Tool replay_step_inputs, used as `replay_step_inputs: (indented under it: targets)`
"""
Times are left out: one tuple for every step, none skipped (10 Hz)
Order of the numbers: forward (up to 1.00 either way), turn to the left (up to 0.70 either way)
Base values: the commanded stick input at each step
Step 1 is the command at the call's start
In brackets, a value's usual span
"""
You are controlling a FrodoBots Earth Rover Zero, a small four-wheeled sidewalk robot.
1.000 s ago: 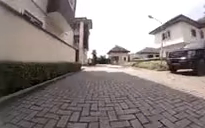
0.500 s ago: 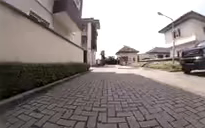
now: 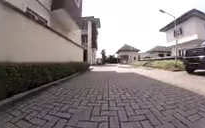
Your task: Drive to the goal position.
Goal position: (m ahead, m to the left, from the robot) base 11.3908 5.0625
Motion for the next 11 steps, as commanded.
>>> replay_step_inputs:
  targets:
    - [0.50, 0.00]
    - [0.50, 0.00]
    - [0.50, 0.00]
    - [0.50, 0.00]
    - [0.50, 0.00]
    - [0.50, 0.00]
    - [0.50, 0.00]
    - [0.50, 0.00]
    - [0.50, 0.00]
    - [0.50, 0.00]
    - [0.50, 0.00]
